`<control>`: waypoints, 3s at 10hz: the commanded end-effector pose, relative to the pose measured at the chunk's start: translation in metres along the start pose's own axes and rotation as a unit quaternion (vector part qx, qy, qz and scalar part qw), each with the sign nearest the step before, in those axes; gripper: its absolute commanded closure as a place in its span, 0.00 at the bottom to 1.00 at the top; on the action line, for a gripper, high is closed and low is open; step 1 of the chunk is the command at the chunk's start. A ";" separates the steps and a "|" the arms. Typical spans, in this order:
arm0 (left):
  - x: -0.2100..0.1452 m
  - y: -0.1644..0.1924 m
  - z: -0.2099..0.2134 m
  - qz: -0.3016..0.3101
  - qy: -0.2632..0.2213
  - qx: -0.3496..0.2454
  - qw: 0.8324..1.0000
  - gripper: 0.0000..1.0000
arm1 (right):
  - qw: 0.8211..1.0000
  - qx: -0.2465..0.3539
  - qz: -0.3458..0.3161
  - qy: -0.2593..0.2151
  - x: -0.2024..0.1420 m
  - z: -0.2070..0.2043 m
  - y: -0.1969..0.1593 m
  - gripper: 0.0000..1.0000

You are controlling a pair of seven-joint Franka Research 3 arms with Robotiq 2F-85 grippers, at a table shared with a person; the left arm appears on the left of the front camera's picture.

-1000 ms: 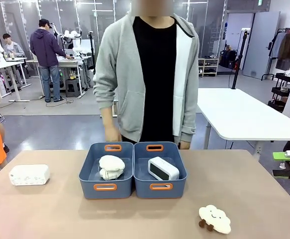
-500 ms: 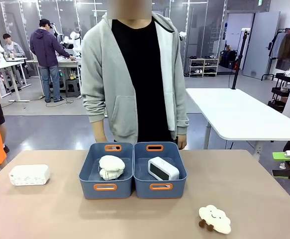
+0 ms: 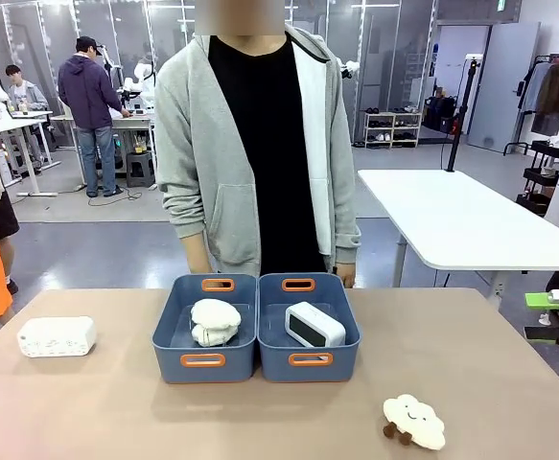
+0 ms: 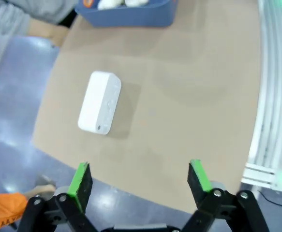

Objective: Sort the digital clocks into the basket.
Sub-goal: Pick up the Digital clock from the table and place it into the empty Plastic storage basket.

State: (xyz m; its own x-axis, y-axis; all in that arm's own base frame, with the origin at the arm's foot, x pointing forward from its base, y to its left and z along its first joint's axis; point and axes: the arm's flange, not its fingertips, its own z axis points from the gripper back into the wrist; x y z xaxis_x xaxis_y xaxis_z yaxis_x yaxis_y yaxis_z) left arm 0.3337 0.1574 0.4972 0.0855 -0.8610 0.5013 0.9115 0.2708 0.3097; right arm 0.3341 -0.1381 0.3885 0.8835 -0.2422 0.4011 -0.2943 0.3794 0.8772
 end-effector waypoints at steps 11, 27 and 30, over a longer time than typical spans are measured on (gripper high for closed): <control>0.054 0.147 -0.215 -0.045 0.168 -0.173 0.969 0.00 | 1.000 0.001 -0.002 0.001 -0.001 0.002 0.004 0.00; 0.030 0.135 -0.280 -0.036 0.218 -0.182 0.958 1.00 | 1.000 0.001 -0.002 0.001 -0.001 0.002 0.004 0.00; 0.031 0.134 -0.272 -0.020 0.217 -0.179 0.959 1.00 | 1.000 0.001 -0.002 0.001 -0.001 0.002 0.004 0.00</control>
State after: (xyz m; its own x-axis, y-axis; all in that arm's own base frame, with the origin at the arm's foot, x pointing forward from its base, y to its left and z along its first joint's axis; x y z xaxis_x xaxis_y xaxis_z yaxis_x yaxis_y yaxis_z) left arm 0.5734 0.0507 0.3276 0.1058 -0.9896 0.0970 0.9944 0.1048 -0.0153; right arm 0.3338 -0.1383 0.3893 0.8826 -0.2424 0.4028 -0.2953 0.3808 0.8763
